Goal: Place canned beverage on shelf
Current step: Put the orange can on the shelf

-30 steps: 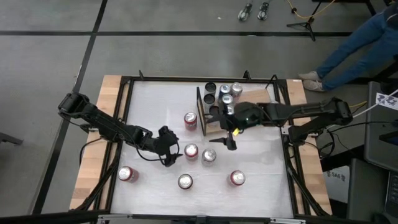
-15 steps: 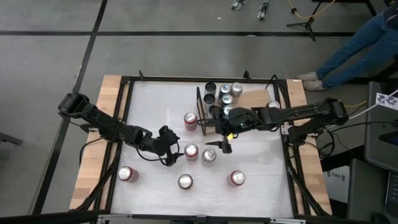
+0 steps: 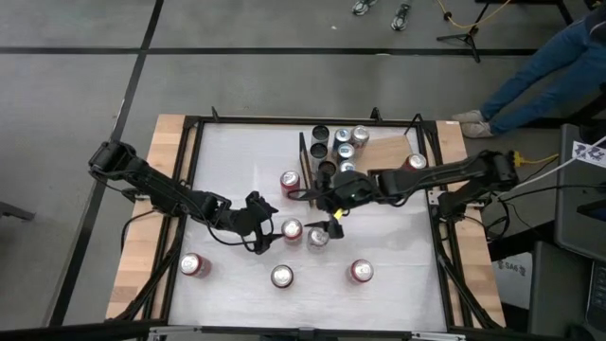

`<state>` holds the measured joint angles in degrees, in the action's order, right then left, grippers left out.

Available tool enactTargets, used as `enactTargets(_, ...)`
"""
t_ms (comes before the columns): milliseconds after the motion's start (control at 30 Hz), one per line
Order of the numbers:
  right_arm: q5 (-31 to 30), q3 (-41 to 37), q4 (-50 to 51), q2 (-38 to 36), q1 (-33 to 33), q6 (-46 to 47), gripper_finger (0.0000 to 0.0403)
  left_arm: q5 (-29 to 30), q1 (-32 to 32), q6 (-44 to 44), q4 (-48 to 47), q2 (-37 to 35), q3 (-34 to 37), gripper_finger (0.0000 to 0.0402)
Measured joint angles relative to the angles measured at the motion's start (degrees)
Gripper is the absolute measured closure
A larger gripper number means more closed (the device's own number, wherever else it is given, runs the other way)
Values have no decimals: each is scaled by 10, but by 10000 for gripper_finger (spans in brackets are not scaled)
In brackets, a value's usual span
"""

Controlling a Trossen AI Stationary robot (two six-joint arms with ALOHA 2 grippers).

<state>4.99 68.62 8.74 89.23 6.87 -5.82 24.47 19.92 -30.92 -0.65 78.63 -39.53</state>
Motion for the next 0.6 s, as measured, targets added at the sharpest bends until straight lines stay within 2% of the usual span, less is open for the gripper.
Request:
enactTargets(267,6,0,-61,13,0,99,45,0,0,1,-3,0,0,16)
enactTargets(467,4,0,-61,17,20,116,45,-1,0,1,-2,0,0,16)
enactTargets(600,-43,0,-62,19,52,116,45,-1,0,1,-2,0,0,16)
